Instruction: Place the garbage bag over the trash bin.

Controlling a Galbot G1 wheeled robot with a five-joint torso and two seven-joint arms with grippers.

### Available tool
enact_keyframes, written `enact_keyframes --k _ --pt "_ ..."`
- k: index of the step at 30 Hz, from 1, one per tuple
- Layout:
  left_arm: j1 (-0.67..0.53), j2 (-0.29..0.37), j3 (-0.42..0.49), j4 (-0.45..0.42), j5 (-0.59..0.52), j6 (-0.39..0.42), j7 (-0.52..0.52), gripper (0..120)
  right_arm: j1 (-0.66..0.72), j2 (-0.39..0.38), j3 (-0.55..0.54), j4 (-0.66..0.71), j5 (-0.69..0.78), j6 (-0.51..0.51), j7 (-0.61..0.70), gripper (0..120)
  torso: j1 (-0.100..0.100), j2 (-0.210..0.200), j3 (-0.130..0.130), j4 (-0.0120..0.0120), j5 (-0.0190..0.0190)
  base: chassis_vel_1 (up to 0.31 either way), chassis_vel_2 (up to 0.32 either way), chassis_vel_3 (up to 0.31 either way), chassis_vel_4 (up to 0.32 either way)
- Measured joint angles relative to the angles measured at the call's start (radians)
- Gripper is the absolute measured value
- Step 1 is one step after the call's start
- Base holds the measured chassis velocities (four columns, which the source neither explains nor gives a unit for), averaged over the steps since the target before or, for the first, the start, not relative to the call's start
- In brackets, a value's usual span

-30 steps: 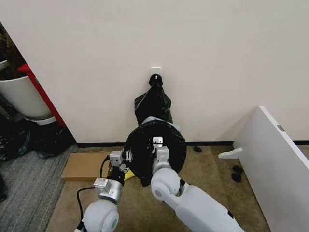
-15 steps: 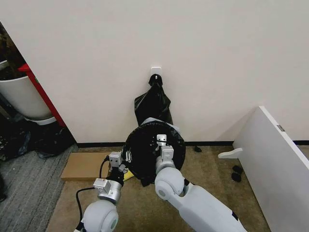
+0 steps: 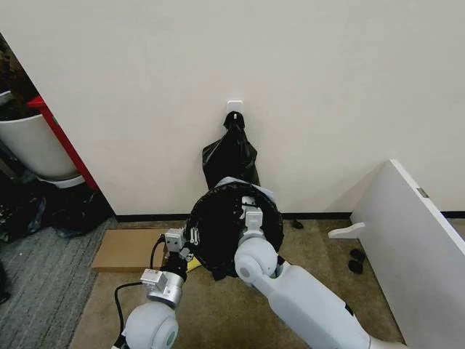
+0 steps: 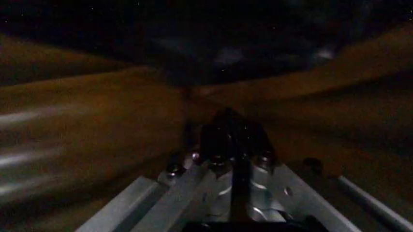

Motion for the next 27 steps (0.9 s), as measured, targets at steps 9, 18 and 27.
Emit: enact_keyframes --k 9,18,27 --pt "-0.002 -0.001 0.0 0.012 0.001 0.0 -0.001 0 -0.041 -0.047 -0.057 0.179 0.14 -0.186 0.071 0 0.0 0.0 0.0 0.0 -0.0001 0.0 0.0 0.0 0.0" --pt "0.002 -0.003 -0.002 0.0 0.003 -0.001 -0.001 0 -0.041 -0.054 -0.066 0.214 0.322 -0.372 0.193 0 0.0 0.0 0.0 0.0001 0.0 0.0 0.0 0.0 0.0" --pt "0.006 0.001 -0.003 -0.012 0.003 0.0 -0.002 0 -0.052 -0.065 -0.118 0.15 0.167 -0.373 0.168 0 0.0 0.0 0.0 0.0 0.0 0.0 0.0 0.0 0.0"
